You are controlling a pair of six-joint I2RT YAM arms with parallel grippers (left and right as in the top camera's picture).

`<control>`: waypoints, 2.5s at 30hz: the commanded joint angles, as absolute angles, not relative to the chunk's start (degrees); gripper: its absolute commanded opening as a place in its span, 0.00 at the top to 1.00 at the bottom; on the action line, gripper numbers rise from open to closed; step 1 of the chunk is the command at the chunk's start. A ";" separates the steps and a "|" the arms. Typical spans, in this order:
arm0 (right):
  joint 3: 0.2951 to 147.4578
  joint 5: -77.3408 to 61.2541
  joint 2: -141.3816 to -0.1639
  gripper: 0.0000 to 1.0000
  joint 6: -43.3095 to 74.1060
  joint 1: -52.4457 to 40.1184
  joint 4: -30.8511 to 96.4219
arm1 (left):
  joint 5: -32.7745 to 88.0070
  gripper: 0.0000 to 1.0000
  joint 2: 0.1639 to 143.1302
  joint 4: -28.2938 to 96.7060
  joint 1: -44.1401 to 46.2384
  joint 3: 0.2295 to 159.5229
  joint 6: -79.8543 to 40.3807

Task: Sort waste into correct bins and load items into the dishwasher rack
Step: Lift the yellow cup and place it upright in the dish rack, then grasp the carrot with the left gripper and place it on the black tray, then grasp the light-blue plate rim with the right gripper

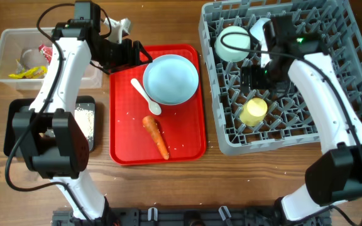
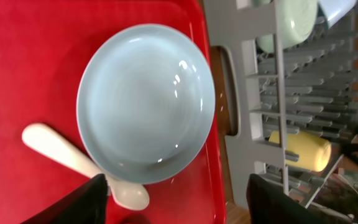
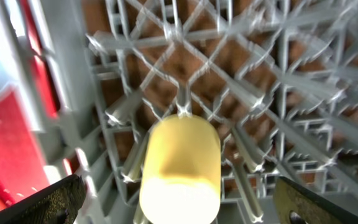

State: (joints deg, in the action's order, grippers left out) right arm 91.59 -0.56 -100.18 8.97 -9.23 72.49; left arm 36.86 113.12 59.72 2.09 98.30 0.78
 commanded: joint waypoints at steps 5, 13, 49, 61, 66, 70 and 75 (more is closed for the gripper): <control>97.65 -12.73 -99.11 0.01 4.43 -9.61 69.43 | 20.67 0.24 112.51 64.51 11.68 96.49 1.17; 97.60 -18.59 -99.13 0.04 4.54 -13.41 64.58 | 14.39 0.26 113.47 61.25 12.84 96.23 -6.90; 97.60 -13.96 -99.13 0.02 4.05 -14.20 62.22 | -6.52 0.85 90.50 65.01 -0.03 71.59 -34.33; 97.60 -13.96 -99.13 0.02 4.01 -14.20 62.22 | -6.57 0.64 91.66 51.31 -20.80 61.43 -33.26; 97.60 -13.96 -99.13 0.02 3.44 -14.20 62.37 | -6.57 0.60 91.66 49.93 -20.80 59.99 -33.26; 97.60 -13.96 -99.13 0.02 3.40 -14.20 62.35 | -6.52 0.57 91.66 49.91 -20.80 59.99 -33.23; 97.60 -15.46 -99.11 0.03 2.96 -14.22 60.90 | -3.44 0.53 91.50 51.64 -18.46 65.12 -27.44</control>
